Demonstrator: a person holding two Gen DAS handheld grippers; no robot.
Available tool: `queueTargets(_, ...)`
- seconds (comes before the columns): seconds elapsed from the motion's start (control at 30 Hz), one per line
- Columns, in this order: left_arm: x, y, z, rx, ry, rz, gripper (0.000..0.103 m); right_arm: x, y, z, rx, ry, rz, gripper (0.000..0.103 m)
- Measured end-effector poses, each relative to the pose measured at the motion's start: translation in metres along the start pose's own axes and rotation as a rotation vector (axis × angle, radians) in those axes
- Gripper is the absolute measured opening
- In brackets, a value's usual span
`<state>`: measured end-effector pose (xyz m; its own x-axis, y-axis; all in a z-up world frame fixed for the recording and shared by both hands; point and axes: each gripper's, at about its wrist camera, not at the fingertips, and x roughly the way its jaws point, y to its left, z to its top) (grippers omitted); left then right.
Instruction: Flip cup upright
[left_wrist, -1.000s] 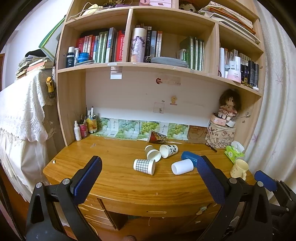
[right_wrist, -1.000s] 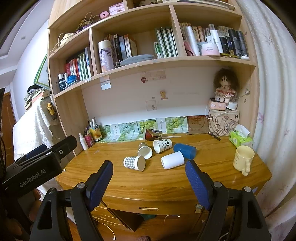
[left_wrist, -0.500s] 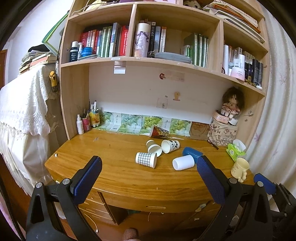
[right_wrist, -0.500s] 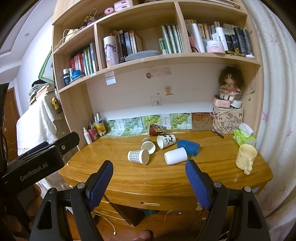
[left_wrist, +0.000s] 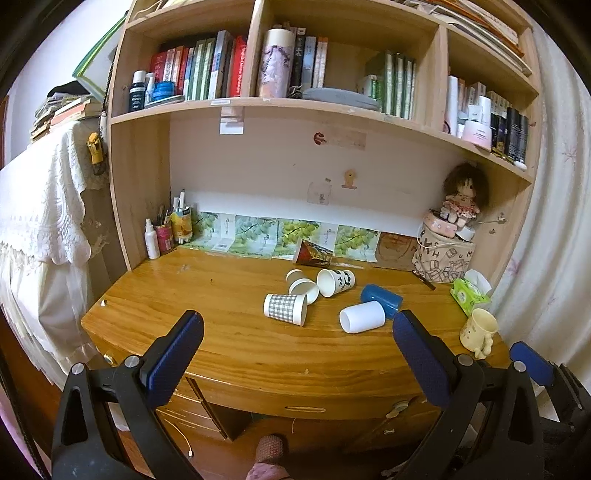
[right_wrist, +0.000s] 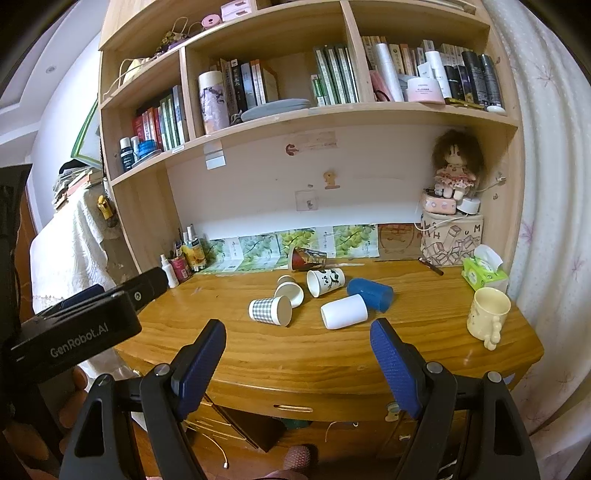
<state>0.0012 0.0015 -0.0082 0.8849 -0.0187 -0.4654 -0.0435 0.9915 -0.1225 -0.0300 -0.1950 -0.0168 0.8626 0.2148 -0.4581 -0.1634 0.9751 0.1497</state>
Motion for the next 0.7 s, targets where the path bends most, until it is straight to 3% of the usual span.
queueTargets(0.7,0.074,0.003,0.011,-0.093,0.147,0.04,0.102,0.062,-0.01,0.016,-0.098,0.106,0.062,0.081)
